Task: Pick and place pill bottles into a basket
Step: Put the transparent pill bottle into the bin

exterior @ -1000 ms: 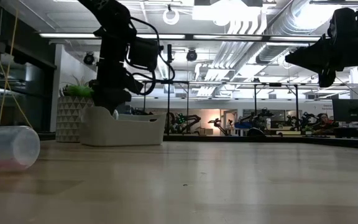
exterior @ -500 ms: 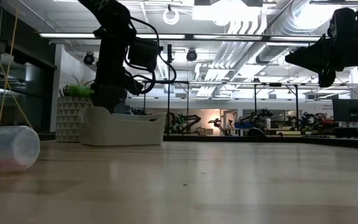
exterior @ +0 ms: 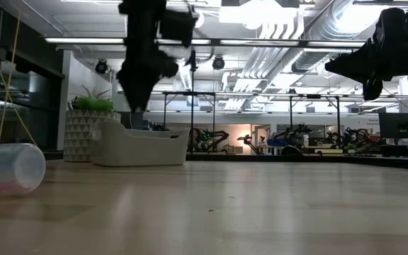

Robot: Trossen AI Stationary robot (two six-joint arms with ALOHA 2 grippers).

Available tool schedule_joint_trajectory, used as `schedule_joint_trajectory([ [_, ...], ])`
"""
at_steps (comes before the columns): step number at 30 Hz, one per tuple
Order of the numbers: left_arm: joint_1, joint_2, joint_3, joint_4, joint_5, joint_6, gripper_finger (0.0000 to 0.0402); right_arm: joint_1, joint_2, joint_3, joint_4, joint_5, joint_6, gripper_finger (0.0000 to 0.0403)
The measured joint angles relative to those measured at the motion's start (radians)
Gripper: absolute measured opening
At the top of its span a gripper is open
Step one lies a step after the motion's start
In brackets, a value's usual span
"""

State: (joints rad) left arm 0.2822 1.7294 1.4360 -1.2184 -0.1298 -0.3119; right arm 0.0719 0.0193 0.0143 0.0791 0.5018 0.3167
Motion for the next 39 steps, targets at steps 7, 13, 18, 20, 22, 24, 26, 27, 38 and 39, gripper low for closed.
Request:
schedule_joint_trajectory([
  [7, -0.169, -0.001, 0.148, -0.104, 0.147, 0.043, 0.0315, 0.0, 0.0, 0.0, 0.0, -0.002, 0.024, 0.0003],
  [13, -0.34, 0.002, 0.155, -0.124, 0.2, -0.006, 0.0321, 0.0, 0.0, 0.0, 0.0, -0.003, 0.057, 0.0001],
  [18, -0.507, 0.007, 0.155, -0.122, 0.177, -0.133, 0.0323, 0.0, 0.0, 0.0, -0.001, -0.007, 0.069, 0.0004],
  [20, -0.57, 0.007, 0.155, -0.109, 0.15, -0.17, 0.0321, 0.0, 0.0, 0.0, -0.001, -0.008, 0.068, 0.0002],
  [22, -0.625, 0.007, 0.155, -0.106, 0.124, -0.207, 0.0319, 0.0, 0.0, 0.0, -0.001, -0.008, 0.062, 0.0002],
  [24, -0.67, 0.007, 0.149, -0.085, 0.121, -0.241, 0.0317, 0.0, 0.0, 0.0, -0.001, -0.008, 0.061, 0.0004],
  [26, -0.707, 0.007, 0.12, -0.032, 0.121, -0.281, 0.0317, 0.0, 0.0, 0.0, -0.001, -0.008, 0.068, 0.0004],
  [27, -0.724, 0.007, 0.1, -0.004, 0.123, -0.3, 0.0317, 0.0, 0.0, 0.0, -0.001, -0.008, 0.068, 0.0003],
  [38, -0.823, 0.007, -0.092, 0.226, 0.214, -0.469, 0.0314, 0.0, 0.0, 0.0, -0.001, -0.008, 0.069, 0.0002],
  [39, -0.828, 0.007, -0.104, 0.252, 0.209, -0.478, 0.0313, 0.0, 0.0, 0.0, -0.001, -0.008, 0.069, 0.0003],
])
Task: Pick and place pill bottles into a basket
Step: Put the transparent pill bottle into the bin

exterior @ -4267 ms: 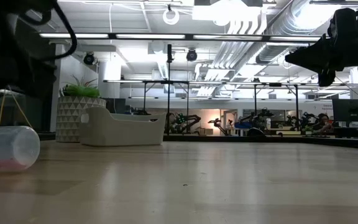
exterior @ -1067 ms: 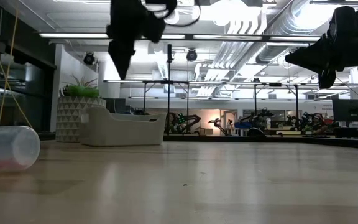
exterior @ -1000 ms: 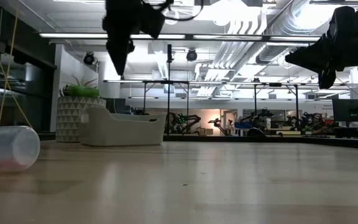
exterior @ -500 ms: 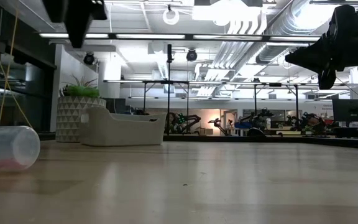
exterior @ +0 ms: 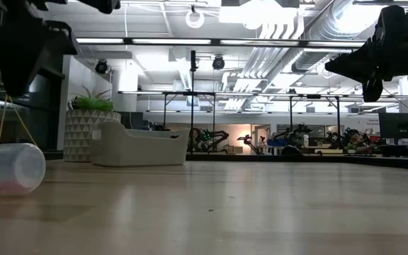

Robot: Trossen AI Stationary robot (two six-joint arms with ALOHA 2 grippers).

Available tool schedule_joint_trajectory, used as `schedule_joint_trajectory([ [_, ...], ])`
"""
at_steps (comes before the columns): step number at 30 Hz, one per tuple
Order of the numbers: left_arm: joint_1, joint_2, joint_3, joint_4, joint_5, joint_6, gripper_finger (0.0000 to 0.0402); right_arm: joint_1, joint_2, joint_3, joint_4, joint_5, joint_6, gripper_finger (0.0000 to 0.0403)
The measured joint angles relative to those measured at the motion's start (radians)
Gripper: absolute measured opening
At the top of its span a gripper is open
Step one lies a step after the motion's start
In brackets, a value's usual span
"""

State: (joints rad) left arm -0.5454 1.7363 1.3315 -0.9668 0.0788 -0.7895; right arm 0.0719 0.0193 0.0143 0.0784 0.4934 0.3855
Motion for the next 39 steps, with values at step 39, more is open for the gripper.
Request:
schedule_joint_trajectory([
  [39, -0.005, 0.0, -0.281, 0.33, -0.03, 0.042, 0.0308, 0.0, 0.0, 0.001, -0.014, -0.004, 0.0, 0.0004],
])
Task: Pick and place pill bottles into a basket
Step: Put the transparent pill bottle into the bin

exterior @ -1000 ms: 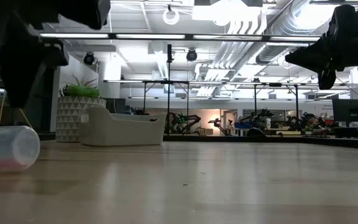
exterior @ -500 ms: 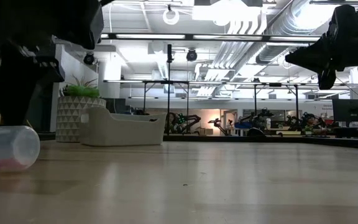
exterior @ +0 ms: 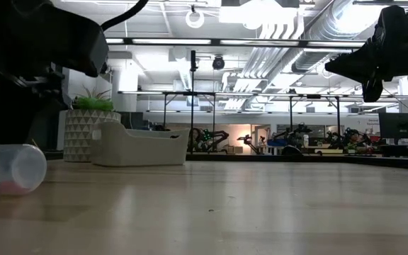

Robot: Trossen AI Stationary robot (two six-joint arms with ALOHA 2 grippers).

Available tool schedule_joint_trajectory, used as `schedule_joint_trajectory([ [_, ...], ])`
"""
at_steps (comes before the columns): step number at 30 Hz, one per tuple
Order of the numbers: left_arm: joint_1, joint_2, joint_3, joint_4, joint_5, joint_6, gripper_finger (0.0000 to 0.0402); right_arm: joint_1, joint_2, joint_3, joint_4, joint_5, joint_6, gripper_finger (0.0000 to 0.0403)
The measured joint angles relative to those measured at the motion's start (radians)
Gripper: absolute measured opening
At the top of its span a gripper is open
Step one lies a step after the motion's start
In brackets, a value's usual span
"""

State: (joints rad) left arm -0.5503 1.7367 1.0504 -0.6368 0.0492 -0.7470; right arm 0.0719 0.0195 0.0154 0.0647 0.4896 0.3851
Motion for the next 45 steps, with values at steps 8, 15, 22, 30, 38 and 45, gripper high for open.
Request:
schedule_joint_trajectory([
  [8, 0.0, 0.001, 0.0, 0.012, -0.056, 0.085, 0.0308, 0.0, 0.0, 0.0, -0.001, 0.0, -0.002, 0.0004],
  [15, 0.0, 0.062, 0.005, 0.019, -0.066, 0.086, 0.0307, 0.0, 0.0, 0.0, -0.004, 0.001, -0.011, 0.0005],
  [22, 0.0, 0.089, 0.007, 0.012, -0.085, 0.016, 0.0305, 0.0, 0.001, 0.0, -0.005, 0.0, -0.011, 0.0002],
  [30, 0.001, 0.084, 0.035, -0.044, -0.091, 0.017, 0.0225, 0.0, 0.001, 0.0, -0.005, 0.0, -0.01, 0.0002],
  [38, 0.052, 0.089, 0.127, -0.223, -0.082, 0.107, 0.0177, 0.0, 0.001, 0.0, -0.006, -0.006, -0.008, 0.0003],
  [45, 0.174, 0.087, 0.229, -0.47, -0.113, 0.299, 0.0204, 0.0, 0.001, 0.0, -0.005, 0.002, -0.008, 0.0005],
])
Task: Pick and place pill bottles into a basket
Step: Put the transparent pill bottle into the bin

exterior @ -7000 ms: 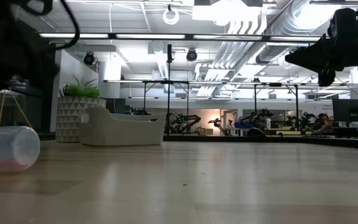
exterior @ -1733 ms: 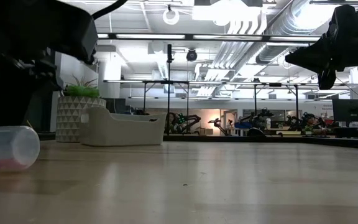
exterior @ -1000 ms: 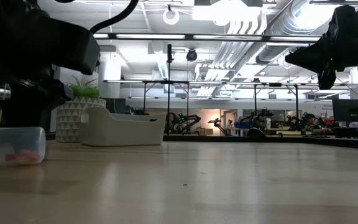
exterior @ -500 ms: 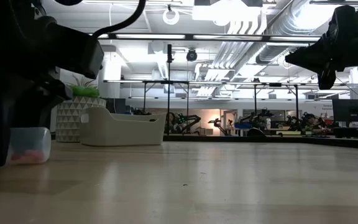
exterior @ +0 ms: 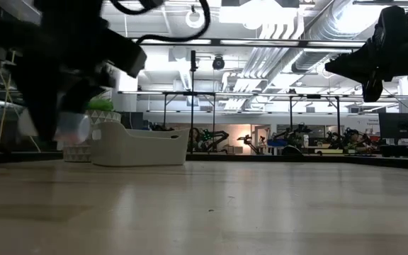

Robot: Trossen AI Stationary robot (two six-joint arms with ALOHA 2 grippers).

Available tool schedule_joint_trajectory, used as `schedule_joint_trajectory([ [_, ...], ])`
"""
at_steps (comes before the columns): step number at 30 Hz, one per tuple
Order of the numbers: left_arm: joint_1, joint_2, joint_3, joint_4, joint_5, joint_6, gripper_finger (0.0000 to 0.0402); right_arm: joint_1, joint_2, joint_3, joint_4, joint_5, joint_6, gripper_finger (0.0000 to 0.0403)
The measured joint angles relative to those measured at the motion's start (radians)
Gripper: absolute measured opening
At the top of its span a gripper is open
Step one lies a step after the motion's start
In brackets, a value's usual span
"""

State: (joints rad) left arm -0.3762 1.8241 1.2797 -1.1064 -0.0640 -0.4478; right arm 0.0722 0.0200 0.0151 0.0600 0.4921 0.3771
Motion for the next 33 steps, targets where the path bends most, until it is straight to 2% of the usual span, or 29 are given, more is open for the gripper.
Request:
schedule_joint_trajectory([
  [5, 0.112, 0.0, 0.094, -0.147, -0.02, 0.105, 0.0178, 0.0, 0.0, -0.001, 0.012, 0.04, -0.023, 0.0002],
  [8, 0.19, 0.0, 0.176, -0.23, -0.011, 0.149, 0.0176, 0.0, 0.0, -0.002, 0.014, 0.041, -0.028, 0.0004],
  [14, 0.338, -0.002, 0.355, -0.332, -0.005, 0.128, 0.0193, 0.0, 0.0, -0.002, 0.015, 0.019, -0.03, 0.0002],
  [17, 0.418, -0.003, 0.401, -0.331, -0.005, 0.079, 0.0197, 0.0, 0.0, -0.002, 0.015, 0.015, -0.03, 0.0005],
  [24, 0.57, -0.003, 0.362, -0.31, -0.021, 0.045, 0.0183, 0.0, 0.0, -0.002, 0.015, 0.014, -0.03, 0.0002],
  [29, 0.63, -0.003, 0.279, -0.242, -0.025, 0.051, 0.0199, 0.0, 0.0, -0.002, 0.013, 0.014, -0.03, 0.0004],
  [33, 0.672, -0.003, 0.194, -0.215, -0.025, 0.057, 0.0195, 0.0, 0.0, -0.002, 0.012, 0.014, -0.03, 0.0002],
])
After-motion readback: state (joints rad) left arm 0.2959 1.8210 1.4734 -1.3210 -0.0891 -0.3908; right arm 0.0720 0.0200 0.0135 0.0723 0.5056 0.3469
